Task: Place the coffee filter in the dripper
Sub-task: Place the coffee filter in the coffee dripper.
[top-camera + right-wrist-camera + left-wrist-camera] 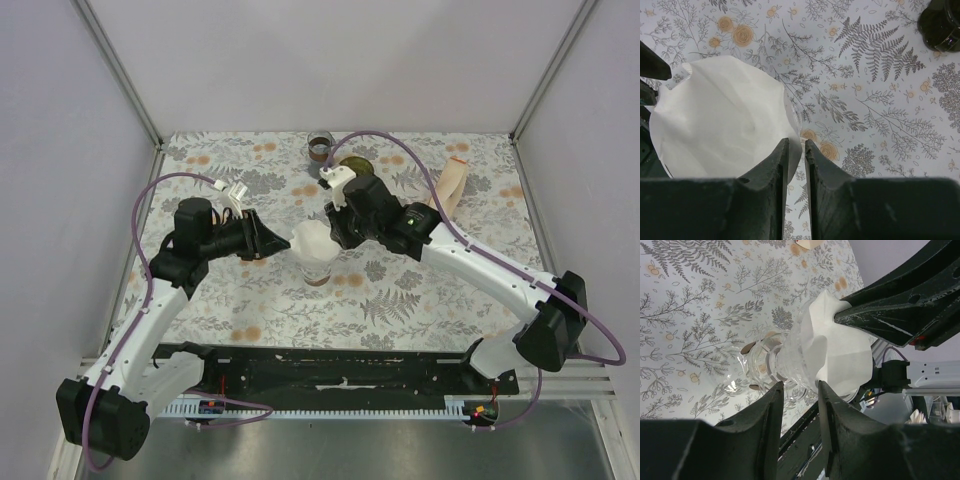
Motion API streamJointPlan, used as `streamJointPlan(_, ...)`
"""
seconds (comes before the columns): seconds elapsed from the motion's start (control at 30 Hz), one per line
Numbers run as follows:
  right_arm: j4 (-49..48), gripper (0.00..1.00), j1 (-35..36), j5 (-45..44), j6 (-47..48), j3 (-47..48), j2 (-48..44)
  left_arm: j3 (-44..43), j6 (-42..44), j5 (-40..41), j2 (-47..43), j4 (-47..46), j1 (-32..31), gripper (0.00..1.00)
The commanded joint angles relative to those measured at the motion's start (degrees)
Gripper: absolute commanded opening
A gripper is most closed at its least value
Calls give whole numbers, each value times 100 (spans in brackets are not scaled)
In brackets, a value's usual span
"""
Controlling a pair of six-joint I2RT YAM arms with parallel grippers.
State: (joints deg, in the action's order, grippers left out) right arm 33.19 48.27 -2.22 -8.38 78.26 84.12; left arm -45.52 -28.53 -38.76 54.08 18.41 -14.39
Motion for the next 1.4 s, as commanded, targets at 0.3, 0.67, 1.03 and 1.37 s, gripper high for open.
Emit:
streamJointPlan(0.3,152,14,103,-59,-6,436,175,-861,708,176,49,416,-20,56)
streamJointPlan(0.67,381,12,209,-332,56,726,369,-1724,1832,676,532,1075,-405,79)
streamJointPlan(1.03,399,12,235,-385,56,805,439,-1961,2844,2144,1077,1524,-1470,79)
streamJointPlan(1.37,451,12,244,-534,135,779,395,-2224,3222,2013,1271,2201,-1672,41)
